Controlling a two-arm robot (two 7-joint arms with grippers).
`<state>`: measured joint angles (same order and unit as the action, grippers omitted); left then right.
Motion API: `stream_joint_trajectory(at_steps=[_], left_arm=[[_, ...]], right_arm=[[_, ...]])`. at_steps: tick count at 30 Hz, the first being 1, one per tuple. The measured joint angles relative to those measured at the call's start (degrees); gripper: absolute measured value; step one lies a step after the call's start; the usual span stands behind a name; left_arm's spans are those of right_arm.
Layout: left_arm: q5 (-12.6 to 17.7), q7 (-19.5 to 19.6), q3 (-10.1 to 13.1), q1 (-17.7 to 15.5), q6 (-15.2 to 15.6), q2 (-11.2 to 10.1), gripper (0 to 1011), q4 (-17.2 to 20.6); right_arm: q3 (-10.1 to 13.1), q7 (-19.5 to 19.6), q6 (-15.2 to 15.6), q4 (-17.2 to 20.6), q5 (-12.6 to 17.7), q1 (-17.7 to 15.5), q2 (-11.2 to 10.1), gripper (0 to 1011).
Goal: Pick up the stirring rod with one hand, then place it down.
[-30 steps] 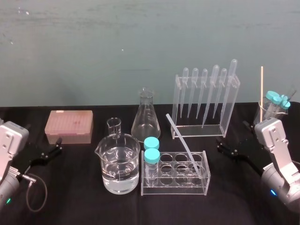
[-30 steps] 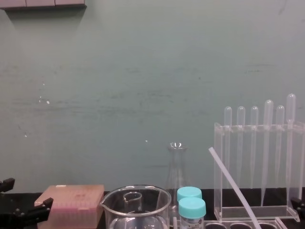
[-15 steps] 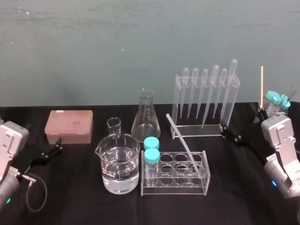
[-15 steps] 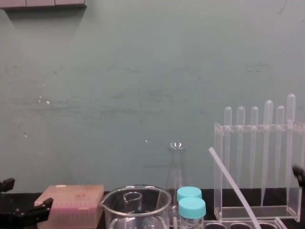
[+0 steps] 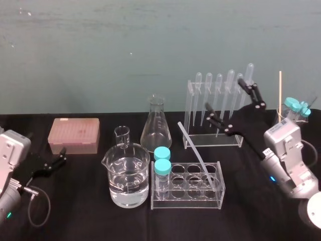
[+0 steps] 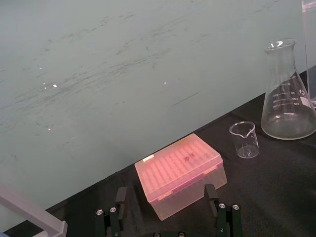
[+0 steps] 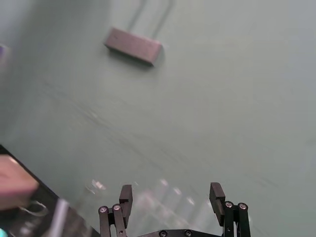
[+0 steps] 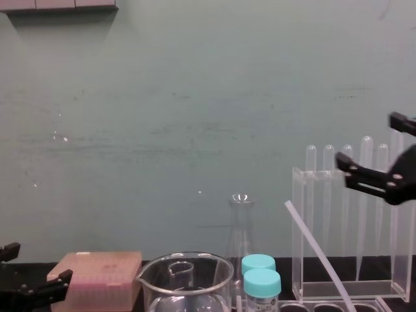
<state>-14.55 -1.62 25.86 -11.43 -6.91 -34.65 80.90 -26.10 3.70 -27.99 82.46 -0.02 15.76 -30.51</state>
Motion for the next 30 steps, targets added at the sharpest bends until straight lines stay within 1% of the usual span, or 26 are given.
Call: stream_joint_trajectory(at_steps=[3, 5, 6, 7, 8, 9, 10, 13, 14, 15, 16, 19, 22, 28, 30], left_arm=[[0.0, 0.0, 0.0, 0.0, 0.0, 0.0, 1000, 0.0], [0.0, 0.0, 0.0, 0.0, 0.0, 0.0, 1000, 0.0], [0.0, 0.0, 0.0, 0.0, 0.0, 0.0, 1000, 0.0], [0.0, 0.0, 0.0, 0.0, 0.0, 0.0, 1000, 0.0], [0.0, 0.0, 0.0, 0.0, 0.0, 0.0, 1000, 0.0], [0.0, 0.0, 0.0, 0.0, 0.0, 0.0, 1000, 0.0], [0.0, 0.0, 0.0, 0.0, 0.0, 0.0, 1000, 0.0], [0.0, 0.0, 0.0, 0.0, 0.0, 0.0, 1000, 0.0], [0.0, 0.0, 0.0, 0.0, 0.0, 0.0, 1000, 0.0], [0.0, 0.0, 0.0, 0.0, 0.0, 0.0, 1000, 0.0], [0.0, 0.0, 0.0, 0.0, 0.0, 0.0, 1000, 0.0], [0.0, 0.0, 0.0, 0.0, 0.0, 0.0, 1000, 0.0], [0.0, 0.0, 0.0, 0.0, 0.0, 0.0, 1000, 0.0], [0.0, 0.0, 0.0, 0.0, 0.0, 0.0, 1000, 0.0], [0.0, 0.0, 0.0, 0.0, 0.0, 0.0, 1000, 0.0]], right_arm=[[-0.9, -2.6, -1.3, 0.1, 0.6, 0.6, 0.4, 1004], [-1.2, -4.3, -1.4, 0.1, 1.7, 0.9, 0.5, 1004], [-1.6, -6.8, -1.1, 0.1, 4.1, 1.2, 0.7, 1004], [-1.8, -8.0, -0.8, 0.1, 5.2, 1.3, 0.8, 1004], [-2.1, -10.5, 0.6, 0.1, 8.0, 1.6, 0.9, 1004], [-2.1, -10.5, 0.6, 0.1, 8.0, 1.6, 0.9, 1004], [-2.3, -12.8, 2.5, 0.1, 10.6, 1.7, 1.1, 1004], [-2.5, -15.9, 6.3, 0.1, 14.0, 2.0, 1.3, 1004], [-2.6, -17.6, 8.7, 0.1, 15.8, 2.3, 1.4, 1004], [-2.7, -18.4, 9.9, 0.0, 16.5, 2.4, 1.4, 1004], [-2.9, -19.9, 12.0, -0.2, 17.6, 2.7, 1.4, 1004], [-2.9, -21.9, 14.6, -0.6, 19.2, 3.1, 1.5, 1004], [-2.7, -24.1, 18.0, -1.3, 21.1, 3.6, 1.8, 1004], [-2.1, -25.6, 21.2, -1.9, 22.1, 3.7, 2.3, 1004], [-1.9, -25.8, 21.8, -2.0, 22.3, 3.7, 2.4, 1004]])
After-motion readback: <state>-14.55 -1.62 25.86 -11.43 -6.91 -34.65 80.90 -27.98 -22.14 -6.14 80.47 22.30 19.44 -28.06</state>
